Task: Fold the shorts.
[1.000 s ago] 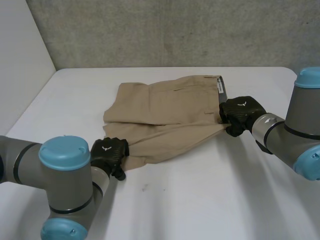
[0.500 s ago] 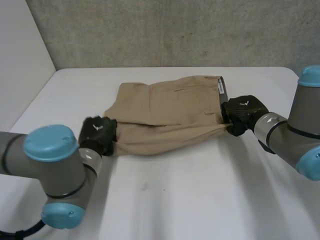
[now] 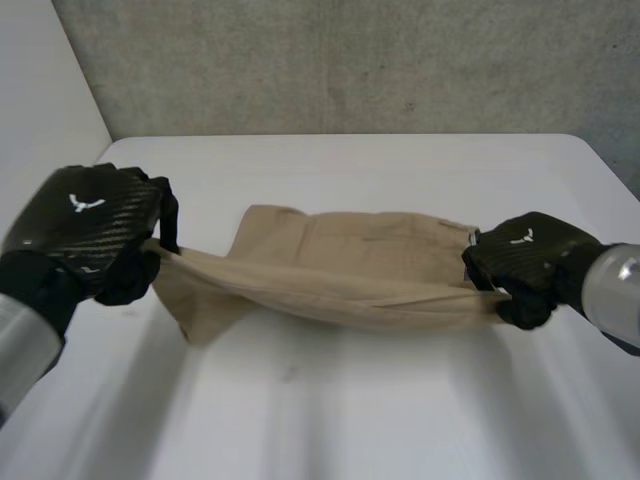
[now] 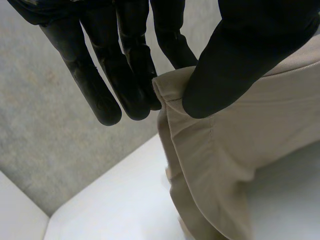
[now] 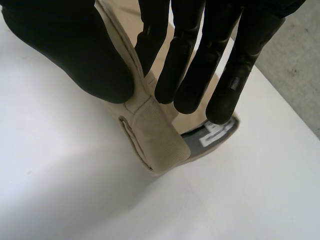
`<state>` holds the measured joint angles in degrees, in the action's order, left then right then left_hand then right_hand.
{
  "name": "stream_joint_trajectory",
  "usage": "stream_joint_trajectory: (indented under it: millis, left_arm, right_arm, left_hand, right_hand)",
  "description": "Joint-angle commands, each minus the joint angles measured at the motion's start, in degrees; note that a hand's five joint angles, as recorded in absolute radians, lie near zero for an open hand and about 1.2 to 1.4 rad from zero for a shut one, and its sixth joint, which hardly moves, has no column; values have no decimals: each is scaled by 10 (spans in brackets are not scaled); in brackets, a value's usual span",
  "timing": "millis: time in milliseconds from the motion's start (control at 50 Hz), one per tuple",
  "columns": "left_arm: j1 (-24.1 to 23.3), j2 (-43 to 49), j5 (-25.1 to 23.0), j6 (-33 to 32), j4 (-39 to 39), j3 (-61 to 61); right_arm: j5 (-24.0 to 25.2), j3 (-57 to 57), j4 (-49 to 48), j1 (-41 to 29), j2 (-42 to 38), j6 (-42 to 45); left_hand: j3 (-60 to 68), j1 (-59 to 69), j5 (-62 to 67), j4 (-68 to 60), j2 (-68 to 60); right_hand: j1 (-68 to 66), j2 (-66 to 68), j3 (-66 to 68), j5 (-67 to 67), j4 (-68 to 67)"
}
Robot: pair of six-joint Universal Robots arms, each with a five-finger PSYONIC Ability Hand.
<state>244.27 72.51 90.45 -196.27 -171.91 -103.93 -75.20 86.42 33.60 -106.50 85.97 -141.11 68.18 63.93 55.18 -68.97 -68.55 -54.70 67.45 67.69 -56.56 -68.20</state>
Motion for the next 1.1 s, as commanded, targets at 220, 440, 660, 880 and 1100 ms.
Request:
stream_joint_trajectory:
  millis: [220, 440, 660, 880, 1100]
  left_arm:
    - [29, 173, -12, 0, -83, -37]
    - [24, 294, -6, -6, -192, 177]
    - [3, 243, 24, 26, -258, 382]
    - [2, 126, 23, 48, -214, 193]
    - [0, 32, 21, 55, -186, -37]
  right_arm:
    - [16, 52, -43, 15, -45, 63]
    - [2, -162, -105, 8, -139, -33]
    - [-3, -325, -228, 0, -85, -183]
    - [-1, -240, -171, -8, -38, -178]
    - [-1, -60, -163, -8, -32, -148]
  left_hand:
    - [118, 161, 148, -110, -114]
    - [118, 161, 148, -110, -114]
    - [118, 161, 148, -110, -114]
    - [118, 161, 148, -110, -114]
    - [118, 161, 148, -110, -114]
  right_hand:
    - [-253, 125, 123, -134, -118]
    - [-253, 125, 123, -134, -118]
    - [-253, 125, 123, -134, -118]
    - [-253, 125, 123, -134, -118]
    - [-253, 125, 123, -134, -118]
